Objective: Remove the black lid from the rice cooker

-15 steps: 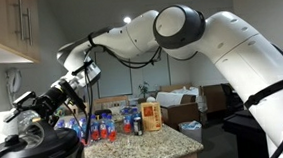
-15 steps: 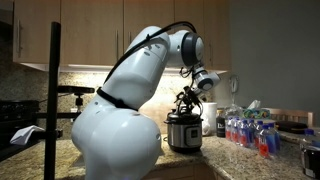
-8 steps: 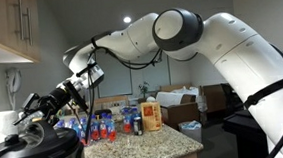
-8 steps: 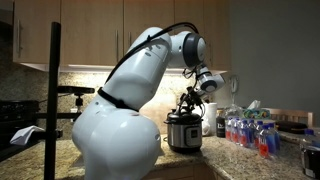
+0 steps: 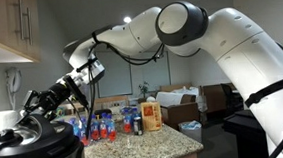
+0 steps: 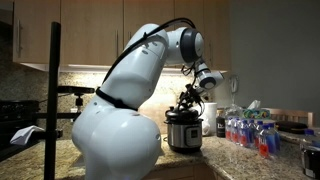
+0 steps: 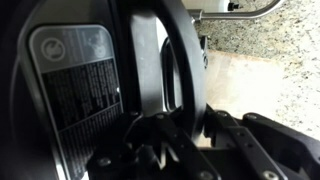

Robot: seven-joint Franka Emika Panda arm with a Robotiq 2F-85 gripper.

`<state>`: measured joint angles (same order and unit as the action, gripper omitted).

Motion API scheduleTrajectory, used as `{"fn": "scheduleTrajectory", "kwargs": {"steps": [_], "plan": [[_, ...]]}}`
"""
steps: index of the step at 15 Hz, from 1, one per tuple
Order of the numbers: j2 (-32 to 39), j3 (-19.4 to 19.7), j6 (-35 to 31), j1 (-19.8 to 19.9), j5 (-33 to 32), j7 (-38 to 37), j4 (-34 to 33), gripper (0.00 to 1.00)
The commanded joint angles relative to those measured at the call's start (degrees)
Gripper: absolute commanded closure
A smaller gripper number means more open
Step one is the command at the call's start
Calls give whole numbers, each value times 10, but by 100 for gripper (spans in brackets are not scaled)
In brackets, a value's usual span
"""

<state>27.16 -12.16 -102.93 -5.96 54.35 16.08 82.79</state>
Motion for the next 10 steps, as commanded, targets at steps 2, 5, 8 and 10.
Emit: {"fn": "scheduleTrajectory", "kwargs": {"steps": [2,5,8,10], "plan": [[-42,-1,10,-14,10,-22,2,94],[-41,5,9,-17,9,-46,-11,94],[-39,16,18,-10,3,-82,-25,94],[-34,28,13,-11,-4,-109,-34,94]]}}
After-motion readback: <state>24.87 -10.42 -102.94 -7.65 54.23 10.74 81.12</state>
